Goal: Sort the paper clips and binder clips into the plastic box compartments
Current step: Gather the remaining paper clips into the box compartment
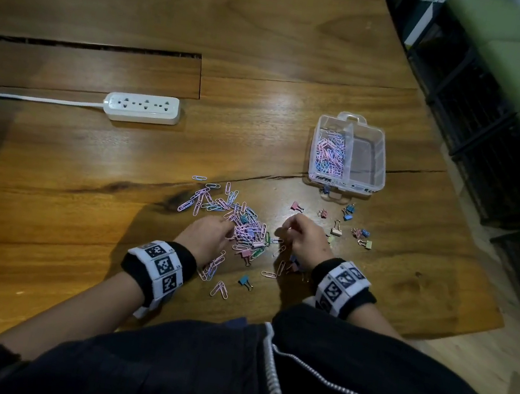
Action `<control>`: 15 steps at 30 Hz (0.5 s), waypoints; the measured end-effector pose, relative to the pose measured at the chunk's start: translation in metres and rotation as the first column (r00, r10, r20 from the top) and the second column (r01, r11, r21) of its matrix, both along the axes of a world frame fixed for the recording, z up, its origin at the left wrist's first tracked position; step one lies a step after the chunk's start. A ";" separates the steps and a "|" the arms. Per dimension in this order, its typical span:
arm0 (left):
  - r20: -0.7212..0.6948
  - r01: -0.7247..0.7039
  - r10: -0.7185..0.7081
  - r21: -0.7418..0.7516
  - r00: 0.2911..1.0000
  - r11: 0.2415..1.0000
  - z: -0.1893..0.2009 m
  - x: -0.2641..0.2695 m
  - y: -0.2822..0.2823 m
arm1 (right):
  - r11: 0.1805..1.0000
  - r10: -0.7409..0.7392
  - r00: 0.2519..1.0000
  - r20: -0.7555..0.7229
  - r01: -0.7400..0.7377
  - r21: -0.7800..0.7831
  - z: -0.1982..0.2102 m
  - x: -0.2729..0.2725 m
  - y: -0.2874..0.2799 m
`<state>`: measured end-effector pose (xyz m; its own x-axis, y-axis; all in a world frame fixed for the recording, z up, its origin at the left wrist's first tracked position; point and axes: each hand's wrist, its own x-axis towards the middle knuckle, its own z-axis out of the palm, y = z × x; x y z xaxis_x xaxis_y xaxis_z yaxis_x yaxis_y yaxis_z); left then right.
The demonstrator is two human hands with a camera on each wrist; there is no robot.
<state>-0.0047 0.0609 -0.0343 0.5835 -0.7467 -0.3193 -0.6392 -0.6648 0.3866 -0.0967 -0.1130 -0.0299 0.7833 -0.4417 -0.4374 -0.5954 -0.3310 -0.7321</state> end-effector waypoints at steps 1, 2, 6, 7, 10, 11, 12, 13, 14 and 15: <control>-0.073 -0.057 0.055 -0.028 0.996 0.998 0.001 0.004 0.002 | 0.985 -0.107 0.993 0.044 0.100 0.138 0.002 -0.001 -0.002; -0.162 -0.133 0.122 -0.059 0.979 0.989 0.002 0.008 0.004 | 0.954 -0.178 0.982 0.065 0.156 0.255 0.003 -0.002 -0.005; -0.634 -0.479 0.335 -0.065 0.697 0.875 0.009 0.019 0.011 | 0.787 -0.258 0.966 0.037 0.187 0.588 0.012 -0.007 -0.011; -0.727 -0.555 0.357 -0.039 0.586 0.831 0.013 0.020 0.012 | 0.767 -0.246 0.969 0.005 0.192 0.613 0.014 -0.008 -0.010; -0.798 -0.657 0.394 -0.004 0.457 0.754 0.018 0.022 0.018 | 0.847 -0.114 0.992 -0.061 0.129 0.516 0.015 -0.015 -0.005; -0.758 -0.616 0.396 -0.010 0.519 0.788 0.018 0.020 0.021 | 0.908 -0.017 0.998 -0.058 0.040 0.417 0.013 -0.018 -0.002; -0.673 -0.523 0.381 -0.011 0.634 0.852 0.017 0.016 0.024 | 0.959 0.108 0.992 -0.059 -0.089 0.268 0.011 -0.021 0.000; -0.561 -0.400 0.338 0.012 0.756 0.916 0.018 0.012 0.028 | 0.967 0.248 0.965 -0.087 -0.241 0.078 0.009 -0.025 0.002; -0.433 -0.263 0.266 0.066 0.861 0.962 0.018 0.007 0.031 | 0.914 0.369 0.916 -0.156 -0.388 -0.116 0.005 -0.030 0.004; -0.314 -0.144 0.182 0.140 0.932 0.980 0.015 0.002 0.035 | 0.837 0.439 0.869 -0.230 -0.488 -0.247 0.002 -0.033 0.005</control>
<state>-0.0026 0.0959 -0.0196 0.5450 -0.5982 -0.5875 -0.3706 -0.8004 0.4711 -0.1294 -0.1082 -0.0281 0.8591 -0.1693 -0.4830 -0.4175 -0.7775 -0.4702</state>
